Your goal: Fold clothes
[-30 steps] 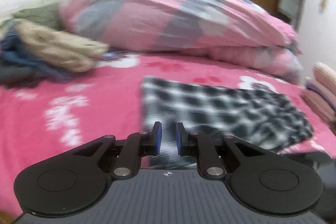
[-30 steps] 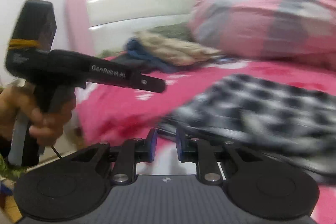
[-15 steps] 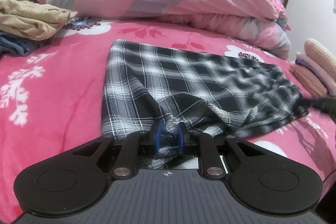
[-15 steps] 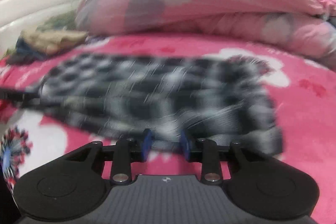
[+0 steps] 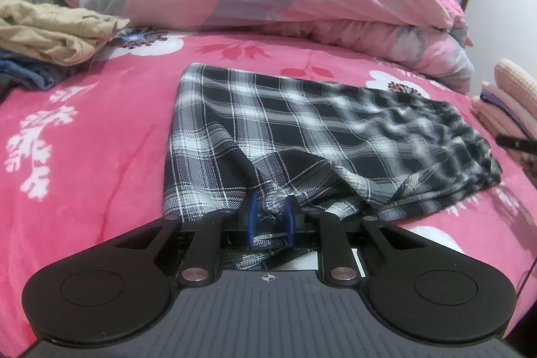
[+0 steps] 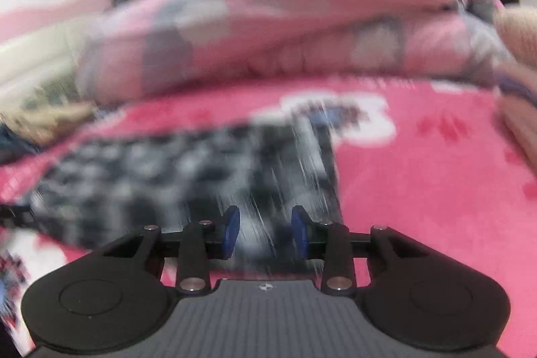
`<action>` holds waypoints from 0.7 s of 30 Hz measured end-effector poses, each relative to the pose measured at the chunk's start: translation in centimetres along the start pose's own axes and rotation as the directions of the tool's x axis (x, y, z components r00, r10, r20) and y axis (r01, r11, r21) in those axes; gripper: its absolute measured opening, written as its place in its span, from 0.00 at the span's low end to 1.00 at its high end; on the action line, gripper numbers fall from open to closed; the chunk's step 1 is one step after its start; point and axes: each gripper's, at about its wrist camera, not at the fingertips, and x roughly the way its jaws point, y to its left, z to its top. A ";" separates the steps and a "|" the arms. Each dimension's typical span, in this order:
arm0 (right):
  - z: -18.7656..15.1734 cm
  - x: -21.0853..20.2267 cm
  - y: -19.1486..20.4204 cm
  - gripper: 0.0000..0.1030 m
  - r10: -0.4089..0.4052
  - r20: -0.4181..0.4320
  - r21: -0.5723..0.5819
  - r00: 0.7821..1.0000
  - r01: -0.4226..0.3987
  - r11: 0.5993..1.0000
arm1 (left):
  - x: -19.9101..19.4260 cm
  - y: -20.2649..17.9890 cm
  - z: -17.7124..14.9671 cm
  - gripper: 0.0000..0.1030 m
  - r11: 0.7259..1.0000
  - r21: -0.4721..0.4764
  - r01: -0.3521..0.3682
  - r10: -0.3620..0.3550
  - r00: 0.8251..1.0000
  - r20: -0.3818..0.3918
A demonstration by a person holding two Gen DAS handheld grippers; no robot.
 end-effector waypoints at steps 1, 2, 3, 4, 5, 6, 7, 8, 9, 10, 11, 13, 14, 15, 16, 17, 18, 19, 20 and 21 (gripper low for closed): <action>0.6 0.2 0.0 0.35 0.015 0.017 0.000 1.000 -0.015 1.000 | 0.0 0.1 0.0 0.18 1.000 -0.005 -0.001 0.001 1.000 0.000; 1.0 1.1 -0.2 0.35 0.027 0.023 0.001 0.999 -0.027 1.000 | 0.0 0.1 0.0 0.18 1.000 -0.009 -0.002 0.002 1.000 0.001; 0.8 1.9 -0.6 0.35 0.025 0.010 -0.007 1.000 -0.025 1.000 | 0.0 0.1 0.0 0.18 1.000 -0.012 -0.003 0.003 1.000 0.001; -0.1 3.0 -1.1 0.35 0.001 -0.034 -0.020 0.999 -0.001 1.000 | -0.1 0.1 0.1 0.18 1.000 -0.017 -0.001 0.001 1.000 0.001; -1.3 4.2 -1.7 0.35 -0.031 -0.089 -0.035 0.996 0.028 0.999 | -0.3 0.2 0.2 0.19 1.000 -0.026 0.006 -0.006 1.000 0.003; -2.4 4.7 -2.4 0.35 -0.024 -0.096 -0.035 0.995 0.020 0.999 | -0.6 0.3 0.3 0.20 0.999 -0.039 0.016 -0.016 1.000 0.008; -2.4 4.2 -3.1 0.35 0.006 -0.087 -0.007 0.996 -0.007 1.000 | -1.1 0.4 0.6 0.22 0.998 -0.054 0.027 -0.026 0.999 0.020; -2.1 3.4 -3.7 0.35 0.038 -0.079 0.031 0.996 -0.035 0.999 | -1.5 0.4 0.9 0.24 0.997 -0.063 0.038 -0.036 0.999 0.035; -1.5 2.7 -4.1 0.35 0.041 -0.069 0.057 0.997 -0.037 0.998 | -2.0 0.4 1.3 0.25 0.996 -0.068 0.049 -0.045 0.997 0.056; -0.8 2.0 -4.2 0.36 0.044 -0.045 0.064 0.998 -0.041 0.997 | -2.4 0.3 1.7 0.28 0.996 -0.073 0.060 -0.054 0.996 0.078; -0.1 1.3 -4.2 0.36 0.051 -0.015 0.064 0.999 -0.050 0.997 | -2.6 -0.1 2.2 0.31 0.995 -0.073 0.065 -0.058 0.994 0.094; 1.3 1.0 -4.0 0.36 0.092 0.037 0.053 0.995 -0.094 0.994 | -2.2 -1.2 3.3 0.32 0.996 -0.065 0.063 -0.056 0.993 0.102; 2.0 1.4 -3.7 0.36 0.116 0.055 0.039 0.992 -0.118 0.992 | -1.8 -2.0 3.8 0.32 0.997 -0.058 0.059 -0.054 0.994 0.092; 2.8 1.8 -3.4 0.36 0.140 0.073 0.026 0.988 -0.142 0.990 | -1.1 -2.9 4.3 0.33 0.997 -0.052 0.055 -0.051 0.996 0.075; 3.1 2.6 -3.3 0.36 0.169 0.076 0.018 0.983 -0.171 0.985 | -0.3 -3.6 4.6 0.33 0.998 -0.049 0.049 -0.046 0.997 0.054; 3.3 3.6 -3.3 0.35 0.200 0.073 0.014 0.977 -0.201 0.979 | 0.7 -4.5 4.8 0.33 0.999 -0.039 0.036 -0.035 0.999 0.025; 3.0 5.0 -3.5 0.34 0.214 0.057 0.013 0.975 -0.215 0.976 | 1.7 -5.4 5.0 0.33 0.999 -0.026 0.021 -0.021 1.000 -0.001; 2.3 6.5 -3.8 0.34 0.186 0.017 0.008 0.982 -0.187 0.982 | 2.5 -6.2 5.0 0.33 1.000 0.002 -0.001 0.001 1.000 -0.018; 1.8 7.0 -4.3 0.26 0.163 -0.005 0.022 0.987 -0.163 0.986 | 3.4 -7.0 5.1 0.33 0.999 0.029 -0.022 0.023 0.999 -0.034; 1.6 7.1 -4.8 0.25 0.150 -0.016 0.046 0.989 -0.149 0.988 | 4.2 -7.7 5.1 0.33 0.998 0.053 -0.039 0.041 0.998 -0.048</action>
